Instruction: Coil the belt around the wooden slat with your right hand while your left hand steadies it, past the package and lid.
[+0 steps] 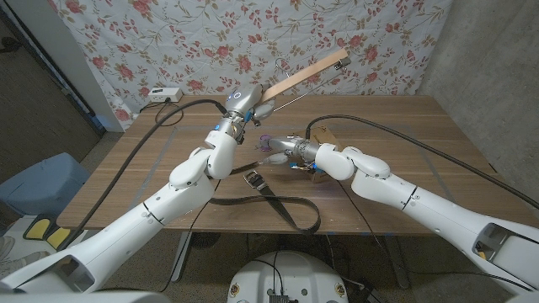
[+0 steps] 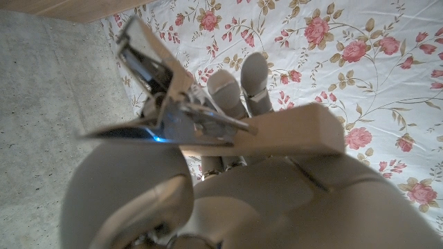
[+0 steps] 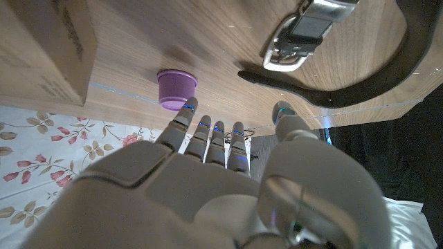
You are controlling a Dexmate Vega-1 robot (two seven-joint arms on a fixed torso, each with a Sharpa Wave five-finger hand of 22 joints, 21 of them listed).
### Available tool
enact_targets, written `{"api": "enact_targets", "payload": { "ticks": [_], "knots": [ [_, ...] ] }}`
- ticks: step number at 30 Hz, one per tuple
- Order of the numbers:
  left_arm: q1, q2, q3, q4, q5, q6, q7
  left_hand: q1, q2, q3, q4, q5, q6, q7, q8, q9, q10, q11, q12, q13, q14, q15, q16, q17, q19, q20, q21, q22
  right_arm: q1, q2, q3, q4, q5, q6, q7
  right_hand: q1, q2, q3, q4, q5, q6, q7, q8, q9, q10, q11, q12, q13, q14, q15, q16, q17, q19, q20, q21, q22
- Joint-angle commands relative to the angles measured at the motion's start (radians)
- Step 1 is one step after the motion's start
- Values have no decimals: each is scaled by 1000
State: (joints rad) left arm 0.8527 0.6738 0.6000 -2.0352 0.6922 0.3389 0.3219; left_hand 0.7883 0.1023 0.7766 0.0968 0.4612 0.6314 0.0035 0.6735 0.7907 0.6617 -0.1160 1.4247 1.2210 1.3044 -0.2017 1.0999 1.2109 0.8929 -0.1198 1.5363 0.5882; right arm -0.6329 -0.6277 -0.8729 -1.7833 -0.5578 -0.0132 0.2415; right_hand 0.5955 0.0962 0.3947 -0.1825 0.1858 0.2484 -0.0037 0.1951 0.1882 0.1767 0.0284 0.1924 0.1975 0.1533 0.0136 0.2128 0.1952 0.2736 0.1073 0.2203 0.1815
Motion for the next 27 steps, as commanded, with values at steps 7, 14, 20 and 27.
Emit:
{"api": "enact_targets", "payload": {
  "ticks": [7, 14, 20, 27],
  "knots": [
    [-14, -4, 9, 20, -14, -13, 3, -57, 63, 72, 65, -2, 0, 5, 13, 1, 3, -5, 13, 1, 6, -5, -2, 2, -5, -64, 4, -1, 45, 81, -65, 108, -67, 39, -48, 39, -19, -1, 7, 8, 36, -23, 17, 7, 12, -21, 8, 5, 21, -34, 5, 3, 33, -29, 9, 2],
    [-15, 0, 9, 20, -17, -9, -4, -57, 63, 72, 65, -3, 0, 7, 15, -1, 2, -5, 16, 2, 3, -5, -4, 0, -5, -64, 6, -1, 56, 110, -84, 162, -91, 49, -96, 48, -32, -16, 15, 12, 71, -27, 28, 9, 37, -23, 17, 5, 43, -43, 14, 5, 50, -37, 13, 3],
    [-17, 8, 7, 16, -22, -6, -20, -58, 63, 72, 65, -4, 0, 6, 17, -2, 2, -5, 16, -1, 6, -5, -1, 3, -5, -64, 6, -3, 56, 140, -103, 219, -111, 59, -164, 87, -41, -24, 12, 23, 114, -36, 39, 11, 71, -39, 27, 6, 78, -69, 27, 8, 71, -50, 18, 4],
    [-19, 12, 4, 17, -29, -9, -23, -60, 63, 74, 66, -5, -2, 4, 22, -8, 0, -6, 27, 6, 4, -5, 2, 5, -9, -64, 11, 1, 53, 164, -127, 255, -144, 32, -219, 137, -51, -28, 7, 34, 145, -44, 47, 15, 89, -50, 28, 7, 96, -77, 33, 10, 78, -60, 19, 6]
  ]
}}
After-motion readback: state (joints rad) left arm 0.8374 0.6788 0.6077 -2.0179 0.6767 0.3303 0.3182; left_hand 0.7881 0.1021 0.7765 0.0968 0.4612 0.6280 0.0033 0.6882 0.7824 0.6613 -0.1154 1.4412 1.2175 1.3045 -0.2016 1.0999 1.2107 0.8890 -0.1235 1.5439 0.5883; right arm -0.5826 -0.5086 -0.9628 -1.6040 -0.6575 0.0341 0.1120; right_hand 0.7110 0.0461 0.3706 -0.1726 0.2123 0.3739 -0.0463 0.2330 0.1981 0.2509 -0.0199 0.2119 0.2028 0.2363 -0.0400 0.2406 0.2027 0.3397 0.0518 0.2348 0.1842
